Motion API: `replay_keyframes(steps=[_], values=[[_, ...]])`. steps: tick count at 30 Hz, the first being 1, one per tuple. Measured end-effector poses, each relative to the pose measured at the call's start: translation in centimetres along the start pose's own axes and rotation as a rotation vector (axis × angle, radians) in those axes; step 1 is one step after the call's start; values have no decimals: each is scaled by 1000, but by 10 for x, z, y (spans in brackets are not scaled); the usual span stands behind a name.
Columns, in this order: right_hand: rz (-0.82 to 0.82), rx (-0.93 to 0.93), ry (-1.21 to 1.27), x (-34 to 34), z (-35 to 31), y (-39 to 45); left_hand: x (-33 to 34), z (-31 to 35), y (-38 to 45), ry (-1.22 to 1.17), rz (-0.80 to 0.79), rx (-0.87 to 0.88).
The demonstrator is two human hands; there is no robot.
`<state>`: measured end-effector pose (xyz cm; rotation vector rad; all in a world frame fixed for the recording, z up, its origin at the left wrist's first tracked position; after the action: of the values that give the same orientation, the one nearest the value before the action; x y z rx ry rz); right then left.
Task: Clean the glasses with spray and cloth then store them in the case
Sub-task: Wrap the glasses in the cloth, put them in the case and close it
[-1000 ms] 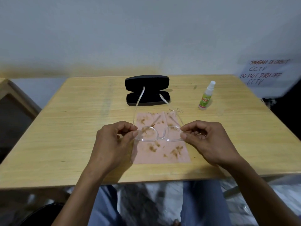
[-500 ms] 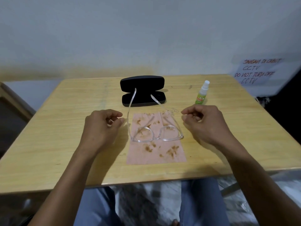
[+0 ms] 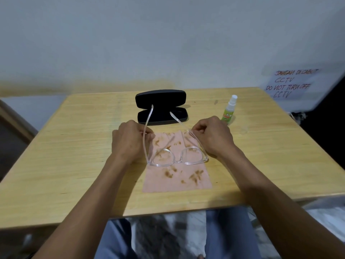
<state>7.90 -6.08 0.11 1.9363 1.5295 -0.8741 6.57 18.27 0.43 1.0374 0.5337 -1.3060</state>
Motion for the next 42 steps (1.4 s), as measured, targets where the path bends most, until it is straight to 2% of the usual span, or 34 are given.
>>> replay_keyframes(steps=[5, 7, 10, 13, 18, 27, 30, 36, 39, 42], values=[[-31, 14, -79, 5, 0, 0, 4, 11, 5, 91, -7, 124], [-64, -4, -7, 3, 0, -1, 5, 10, 5, 75, -19, 129], [-149, -23, 235, -12, 4, -6, -5, 1, -2, -213, 11, -11], [-279, -83, 290, -23, 10, -20, -13, 1, -16, -476, -17, -89], [-363, -202, 240, -29, 16, -40, -26, 6, -35, -550, -120, -19], [-475, -242, 131, -26, 27, -43, -22, 5, -47, -420, -289, 67], [-457, -271, 88, -28, 27, -45, -25, 6, -49, -351, -321, 89], [-200, -239, 194, -56, 30, -61, -55, 4, -67, -82, -130, 45], [-243, -282, 191, -52, 29, -88, -64, 15, -86, -54, -57, 109], [-295, -321, 103, -37, 30, -109, -53, 34, -102, -90, -174, 226]])
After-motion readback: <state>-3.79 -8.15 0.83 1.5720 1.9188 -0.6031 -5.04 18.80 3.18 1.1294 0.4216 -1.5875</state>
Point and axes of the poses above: each hand's wrist, its own y-axis towards the middle knuckle, its own x-axis out of the palm, z = x × y, the point moved 7 cm from there along y, towards the middle knuckle, and after that the axes turned 12 degrees about x, right-handed, at the moved point
